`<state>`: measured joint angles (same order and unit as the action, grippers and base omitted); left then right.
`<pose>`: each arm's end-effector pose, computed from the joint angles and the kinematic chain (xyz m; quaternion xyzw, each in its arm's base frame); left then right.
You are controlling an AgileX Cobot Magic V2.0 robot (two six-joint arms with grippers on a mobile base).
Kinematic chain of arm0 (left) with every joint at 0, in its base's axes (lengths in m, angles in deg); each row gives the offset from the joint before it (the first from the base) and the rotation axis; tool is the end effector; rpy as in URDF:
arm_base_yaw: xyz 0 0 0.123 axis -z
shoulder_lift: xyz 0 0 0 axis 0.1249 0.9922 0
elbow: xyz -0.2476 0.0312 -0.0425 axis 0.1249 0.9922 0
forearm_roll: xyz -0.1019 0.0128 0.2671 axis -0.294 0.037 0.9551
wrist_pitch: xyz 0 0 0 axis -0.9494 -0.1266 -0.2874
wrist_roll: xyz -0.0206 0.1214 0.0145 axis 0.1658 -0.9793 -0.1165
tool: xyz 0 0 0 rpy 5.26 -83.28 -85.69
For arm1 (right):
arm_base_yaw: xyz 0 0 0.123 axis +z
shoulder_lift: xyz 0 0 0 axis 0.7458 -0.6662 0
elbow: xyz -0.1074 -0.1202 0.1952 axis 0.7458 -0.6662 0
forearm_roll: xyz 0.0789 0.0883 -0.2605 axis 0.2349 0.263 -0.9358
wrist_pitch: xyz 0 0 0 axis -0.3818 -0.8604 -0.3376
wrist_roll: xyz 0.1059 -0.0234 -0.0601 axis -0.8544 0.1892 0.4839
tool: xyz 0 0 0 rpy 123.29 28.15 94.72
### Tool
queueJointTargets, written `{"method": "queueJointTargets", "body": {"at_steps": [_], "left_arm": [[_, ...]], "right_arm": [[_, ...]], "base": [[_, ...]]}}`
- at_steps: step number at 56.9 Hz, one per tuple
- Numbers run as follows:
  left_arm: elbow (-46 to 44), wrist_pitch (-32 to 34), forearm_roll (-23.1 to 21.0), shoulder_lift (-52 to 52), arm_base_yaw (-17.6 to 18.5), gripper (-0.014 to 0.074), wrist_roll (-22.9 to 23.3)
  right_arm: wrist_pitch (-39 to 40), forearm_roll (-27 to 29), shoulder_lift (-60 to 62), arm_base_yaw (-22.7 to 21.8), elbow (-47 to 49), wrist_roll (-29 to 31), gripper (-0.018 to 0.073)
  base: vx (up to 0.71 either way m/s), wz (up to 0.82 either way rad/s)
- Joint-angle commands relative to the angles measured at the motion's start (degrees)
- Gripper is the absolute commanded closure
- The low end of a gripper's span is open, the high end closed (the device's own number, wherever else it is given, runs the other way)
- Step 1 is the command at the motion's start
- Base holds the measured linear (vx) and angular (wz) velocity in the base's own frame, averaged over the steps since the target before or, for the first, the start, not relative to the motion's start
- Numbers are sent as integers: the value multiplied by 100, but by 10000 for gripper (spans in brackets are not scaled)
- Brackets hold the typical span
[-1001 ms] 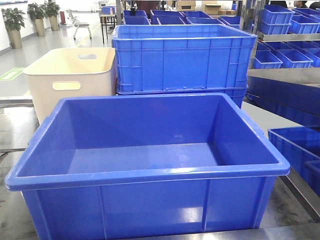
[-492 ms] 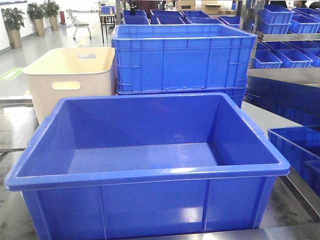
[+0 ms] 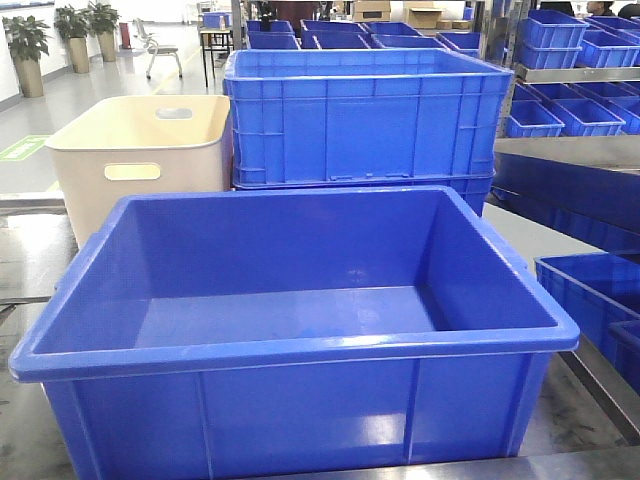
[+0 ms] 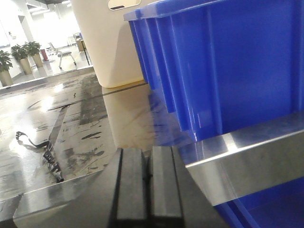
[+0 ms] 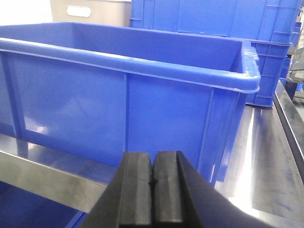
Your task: Pick red and yellow blocks into blue bin
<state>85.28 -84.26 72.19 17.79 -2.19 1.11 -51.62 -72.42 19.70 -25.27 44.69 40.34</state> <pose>0.1561 -0.0144 0.1953 0.1043 0.7080 0.0371 0.6974 0.1770 0.0750 0.2384 -0.1751 0.7083 0.1075 0.6753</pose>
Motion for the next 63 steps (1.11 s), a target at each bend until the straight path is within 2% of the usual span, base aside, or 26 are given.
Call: {"method": "queueJointTargets", "body": {"at_steps": [1,12,17,21,31,34,39,63], "left_arm": [[-89,452,-4,-92,-1,596,28],[-89,452,-4,-92,-1,596,28],[-89,452,-4,-92,-1,596,28],[-89,452,-4,-92,-1,596,28],[-89,452,-4,-92,-1,596,28],[-89,452,-4,-92,-1,596,28],[-89,452,-4,-92,-1,596,28],[-89,452,-4,-100,-1,596,28]], "right_arm": [[506,-19,-41,-18,177,46,569],[506,-19,-41,-18,168,77,569],[528,-19,32,-75,-118,117,569],[528,31,233,-334,-498,9,569],[436,-33,1327,-1418,-1420,-107,569],[-57,-82,1742,-1669,-1412,-107,569],[-359,-135,2274,-1911,-1413,-107,569],[-320,-221,2319,-1947,-1415,-128,569]], "base": [[0,0],[0,0],[0,0],[0,0],[0,0],[0,0],[0,0],[0,0]]}}
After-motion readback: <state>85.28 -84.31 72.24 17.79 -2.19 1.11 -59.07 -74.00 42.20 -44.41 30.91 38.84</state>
